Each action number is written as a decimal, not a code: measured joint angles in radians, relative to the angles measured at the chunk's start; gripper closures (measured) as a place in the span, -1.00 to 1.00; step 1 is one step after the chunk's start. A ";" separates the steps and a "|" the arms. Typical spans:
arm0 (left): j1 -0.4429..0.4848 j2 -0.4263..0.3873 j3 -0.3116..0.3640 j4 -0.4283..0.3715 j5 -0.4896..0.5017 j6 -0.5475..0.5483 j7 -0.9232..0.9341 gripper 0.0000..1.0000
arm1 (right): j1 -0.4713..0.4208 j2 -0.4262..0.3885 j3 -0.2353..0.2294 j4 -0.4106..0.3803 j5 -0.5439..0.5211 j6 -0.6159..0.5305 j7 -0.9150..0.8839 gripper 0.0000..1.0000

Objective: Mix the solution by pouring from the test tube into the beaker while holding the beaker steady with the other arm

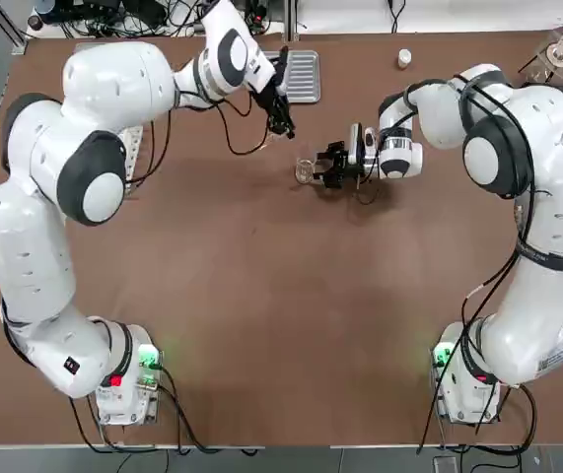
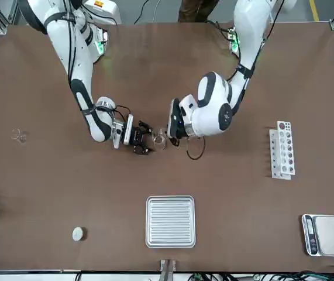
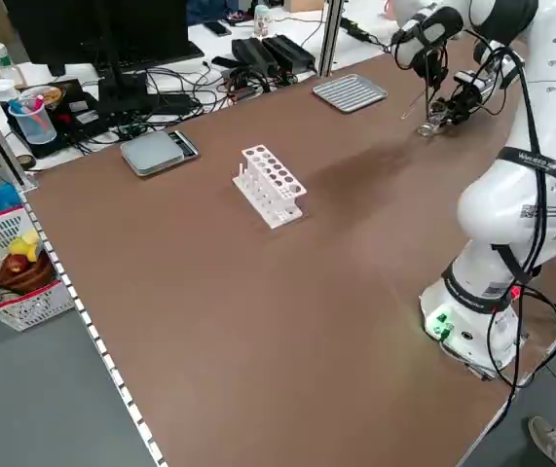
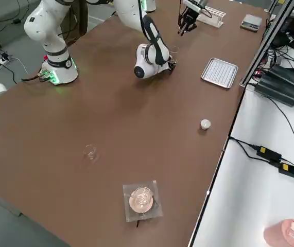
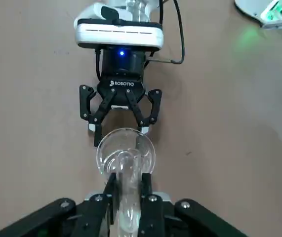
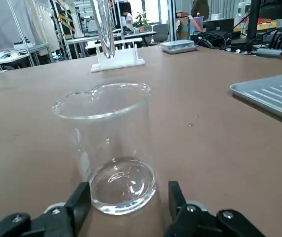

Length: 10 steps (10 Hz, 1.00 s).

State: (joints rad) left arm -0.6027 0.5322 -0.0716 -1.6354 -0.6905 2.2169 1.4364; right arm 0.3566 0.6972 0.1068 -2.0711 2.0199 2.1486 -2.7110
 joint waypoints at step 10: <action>-0.220 0.083 0.219 0.088 0.132 0.000 -0.163 0.57 | 0.000 -0.001 0.000 0.000 0.000 -0.001 0.000 -0.44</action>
State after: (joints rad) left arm -0.8227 0.6154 0.1471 -1.5478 -0.5585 2.2170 1.2736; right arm 0.3564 0.6964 0.1068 -2.0713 2.0202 2.1480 -2.7109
